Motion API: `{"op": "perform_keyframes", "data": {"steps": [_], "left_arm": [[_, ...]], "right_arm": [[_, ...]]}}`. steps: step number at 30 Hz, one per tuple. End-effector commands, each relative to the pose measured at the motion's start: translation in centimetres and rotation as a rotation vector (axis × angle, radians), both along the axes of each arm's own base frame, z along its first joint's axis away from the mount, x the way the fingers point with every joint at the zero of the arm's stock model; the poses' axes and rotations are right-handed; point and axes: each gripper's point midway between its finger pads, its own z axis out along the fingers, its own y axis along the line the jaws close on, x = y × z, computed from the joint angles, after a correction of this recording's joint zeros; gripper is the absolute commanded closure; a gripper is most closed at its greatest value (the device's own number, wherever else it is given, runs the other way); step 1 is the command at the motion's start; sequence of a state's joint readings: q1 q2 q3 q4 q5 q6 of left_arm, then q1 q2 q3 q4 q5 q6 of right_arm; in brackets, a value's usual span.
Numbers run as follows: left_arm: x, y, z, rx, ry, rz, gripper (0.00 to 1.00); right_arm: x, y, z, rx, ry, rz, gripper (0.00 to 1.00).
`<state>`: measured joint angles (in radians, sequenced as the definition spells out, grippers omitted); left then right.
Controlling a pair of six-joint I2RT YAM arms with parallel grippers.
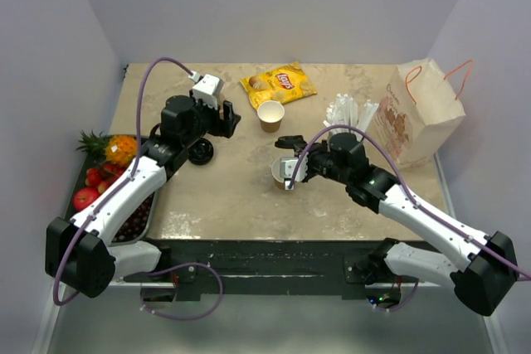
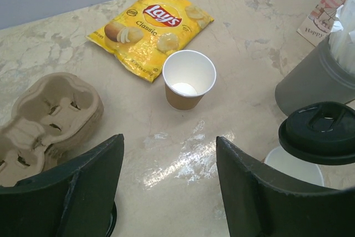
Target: Pack the takeout coffee
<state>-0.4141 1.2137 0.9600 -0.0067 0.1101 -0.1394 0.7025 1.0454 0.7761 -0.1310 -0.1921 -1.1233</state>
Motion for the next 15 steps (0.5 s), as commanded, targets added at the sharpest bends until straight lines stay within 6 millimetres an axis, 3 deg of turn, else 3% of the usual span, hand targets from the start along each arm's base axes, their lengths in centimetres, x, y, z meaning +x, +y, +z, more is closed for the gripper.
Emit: {"op": "perform_keyframes", "data": {"steps": [1,15], "left_arm": [[0.8,-0.6,2.2,-0.042,-0.064,-0.018,0.28],[1.7,-1.0,1.4,-0.047,-0.063,-0.027,0.29]], "right_arm": [[0.4,0.8,1.9,0.027,-0.131,0.034,0.99],[-0.6,1.7,0.2,-0.035,-0.134,0.098,0.98]]}}
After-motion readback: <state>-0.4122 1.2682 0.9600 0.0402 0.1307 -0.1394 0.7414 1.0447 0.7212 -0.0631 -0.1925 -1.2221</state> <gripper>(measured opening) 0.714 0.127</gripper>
